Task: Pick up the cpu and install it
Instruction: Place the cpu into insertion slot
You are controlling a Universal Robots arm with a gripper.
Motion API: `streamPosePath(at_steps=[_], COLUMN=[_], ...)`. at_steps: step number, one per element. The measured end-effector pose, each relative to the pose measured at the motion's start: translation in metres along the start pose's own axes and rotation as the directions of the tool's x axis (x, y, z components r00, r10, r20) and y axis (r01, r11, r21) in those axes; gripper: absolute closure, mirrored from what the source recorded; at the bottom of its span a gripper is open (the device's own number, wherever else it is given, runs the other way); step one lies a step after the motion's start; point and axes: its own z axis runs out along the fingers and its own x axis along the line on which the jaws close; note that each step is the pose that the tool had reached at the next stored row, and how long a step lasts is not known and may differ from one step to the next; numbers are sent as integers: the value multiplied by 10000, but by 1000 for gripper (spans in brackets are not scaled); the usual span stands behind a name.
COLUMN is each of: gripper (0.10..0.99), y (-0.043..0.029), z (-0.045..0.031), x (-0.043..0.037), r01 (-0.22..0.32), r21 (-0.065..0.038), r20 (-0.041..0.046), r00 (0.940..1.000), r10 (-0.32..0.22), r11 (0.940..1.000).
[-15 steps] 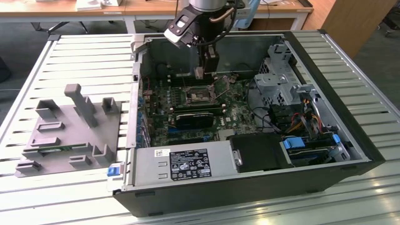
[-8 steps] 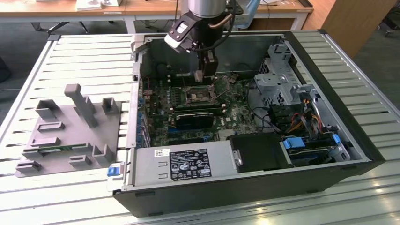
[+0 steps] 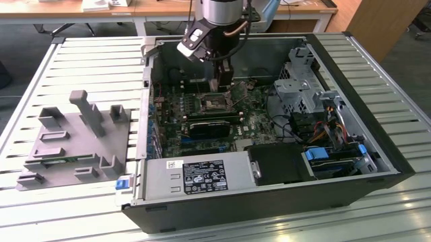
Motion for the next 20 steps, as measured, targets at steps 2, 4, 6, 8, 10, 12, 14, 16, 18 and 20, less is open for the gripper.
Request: streamPosePath(at_steps=[2, 4, 6, 8, 10, 12, 14, 16, 18, 20], gripper=[557, 557, 557, 557, 557, 557, 557, 557, 557, 557], y=[-5, -6, -8, -22, -44, -53, -57, -58, -59, -60], z=[35, 59, 75, 98, 126, 156, 189, 213, 230, 251], x=[1, 1, 1, 1, 2, 2, 3, 3, 3, 3], r01=[1, 2, 1, -1, 1, -4, -11, -13, -14, -15], r21=[-31, -39, -40, -40, -41, -43, -43, -43, -43, -43], r20=[2, 2, 3, 3, 3, 2, 3, 3, 3, 3], r00=[10000, 10000, 10000, 10000, 10000, 10000, 10000, 10000, 10000, 10000], r10=[-1, -2, -1, 1, -1, 4, 11, 13, 14, 15], r11=[10000, 10000, 10000, 10000, 10000, 10000, 10000, 10000, 10000, 10000])
